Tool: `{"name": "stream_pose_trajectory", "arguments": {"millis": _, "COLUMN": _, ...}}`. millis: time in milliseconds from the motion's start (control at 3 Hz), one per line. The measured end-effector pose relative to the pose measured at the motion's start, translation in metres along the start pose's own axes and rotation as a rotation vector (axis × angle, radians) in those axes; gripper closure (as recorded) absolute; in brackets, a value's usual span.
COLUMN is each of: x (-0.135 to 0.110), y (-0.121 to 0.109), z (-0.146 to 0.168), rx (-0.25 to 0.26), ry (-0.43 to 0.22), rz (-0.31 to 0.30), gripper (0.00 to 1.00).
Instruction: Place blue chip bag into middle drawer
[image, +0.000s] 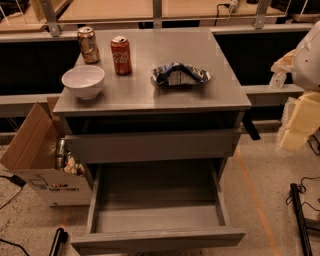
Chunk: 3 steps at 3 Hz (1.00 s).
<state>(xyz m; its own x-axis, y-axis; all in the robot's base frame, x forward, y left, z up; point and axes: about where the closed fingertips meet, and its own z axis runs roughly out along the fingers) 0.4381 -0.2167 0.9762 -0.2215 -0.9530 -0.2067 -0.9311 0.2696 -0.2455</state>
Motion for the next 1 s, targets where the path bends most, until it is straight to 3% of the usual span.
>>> {"name": "stream_pose_trajectory", "arguments": {"millis": 333, "x": 0.0, "y": 0.0, "z": 0.0, "rx": 0.0, "ry": 0.0, "rz": 0.0, "gripper": 0.0}}
{"name": "stream_pose_trajectory", "arguments": {"millis": 667, "x": -0.008, "y": -0.025, "z": 0.005, "rx": 0.068, "ry": 0.01, "rz": 0.019, "gripper": 0.0}}
{"name": "stream_pose_trajectory", "arguments": {"millis": 1000, "x": -0.024, "y": -0.059, "z": 0.013, "rx": 0.165, "ry": -0.057, "rz": -0.026, "gripper": 0.0}}
